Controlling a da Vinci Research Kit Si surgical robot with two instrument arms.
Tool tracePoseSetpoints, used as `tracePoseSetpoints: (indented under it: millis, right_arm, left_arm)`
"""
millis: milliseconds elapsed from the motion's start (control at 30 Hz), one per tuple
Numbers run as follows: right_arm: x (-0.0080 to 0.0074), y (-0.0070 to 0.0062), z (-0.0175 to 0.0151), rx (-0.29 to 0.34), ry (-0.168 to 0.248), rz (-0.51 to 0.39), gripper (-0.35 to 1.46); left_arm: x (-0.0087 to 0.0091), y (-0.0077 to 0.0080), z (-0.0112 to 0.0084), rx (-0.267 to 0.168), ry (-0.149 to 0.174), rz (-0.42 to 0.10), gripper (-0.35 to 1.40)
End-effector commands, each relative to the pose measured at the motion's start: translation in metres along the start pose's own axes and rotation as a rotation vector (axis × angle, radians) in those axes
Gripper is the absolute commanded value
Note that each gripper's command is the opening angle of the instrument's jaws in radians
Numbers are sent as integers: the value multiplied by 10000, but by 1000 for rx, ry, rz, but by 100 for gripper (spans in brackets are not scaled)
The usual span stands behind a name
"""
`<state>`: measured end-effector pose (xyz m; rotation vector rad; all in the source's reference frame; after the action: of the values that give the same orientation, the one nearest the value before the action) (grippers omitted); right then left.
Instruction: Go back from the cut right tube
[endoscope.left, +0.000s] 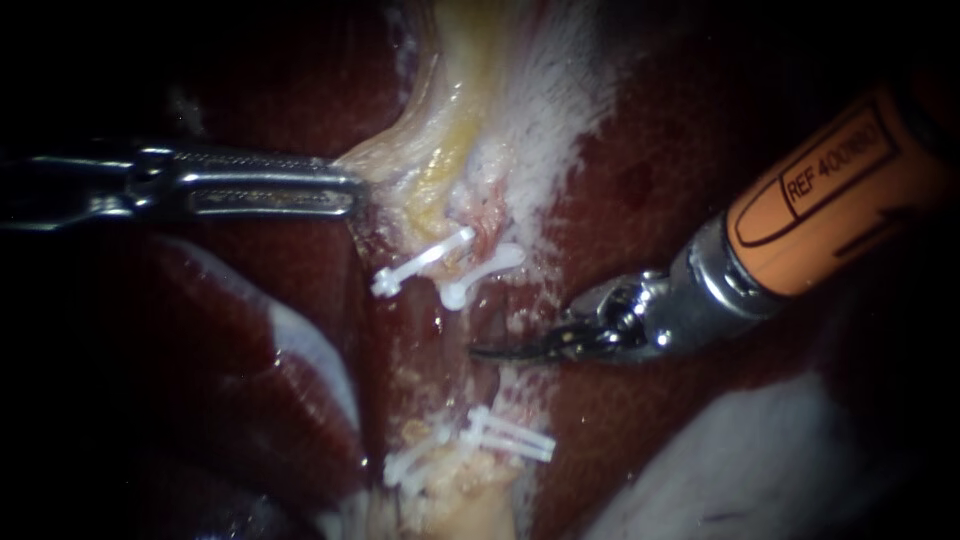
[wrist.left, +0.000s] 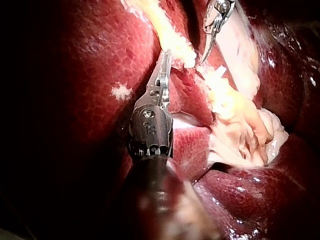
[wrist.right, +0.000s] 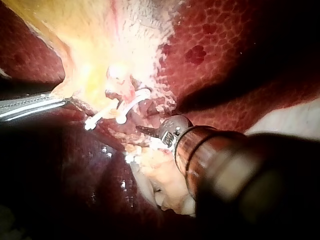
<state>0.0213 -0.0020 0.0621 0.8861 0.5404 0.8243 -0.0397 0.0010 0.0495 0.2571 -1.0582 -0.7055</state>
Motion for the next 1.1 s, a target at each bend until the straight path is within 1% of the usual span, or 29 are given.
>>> tracePoseSetpoints:
  millis: [33,367,433,600,700,733,800,900,1033,1100]
  right_arm:
    - [0,0,0,0,1,0,-35]
    - [1,1,0,-12,15,0,-33]
    - [1,1,0,-12,15,0,-16]
    - [1,1,-1,-11,15,0,10]
    - [1,1,-1,-14,13,1,12]
    - [1,1,-1,-16,16,0,15]
    - [1,1,-1,-17,18,1,25]
    - [2,1,-1,-17,22,1,49]
    - [3,1,-2,-14,33,7,64]
    - [3,1,-2,-12,35,1,76]
  left_arm:
    - [0,0,0,1,0,0,-35]
    - [1,0,0,1,0,1,-35]
    - [1,0,0,1,0,1,-35]
    - [2,0,0,0,-1,1,-35]
    - [2,0,0,0,-1,1,-35]
    - [2,0,0,0,-1,1,-35]
    - [3,0,0,0,-1,2,-35]
    - [3,0,0,0,-1,2,-35]
    - [4,-1,0,3,-1,2,-35]
    - [4,-1,0,3,-1,3,-35]
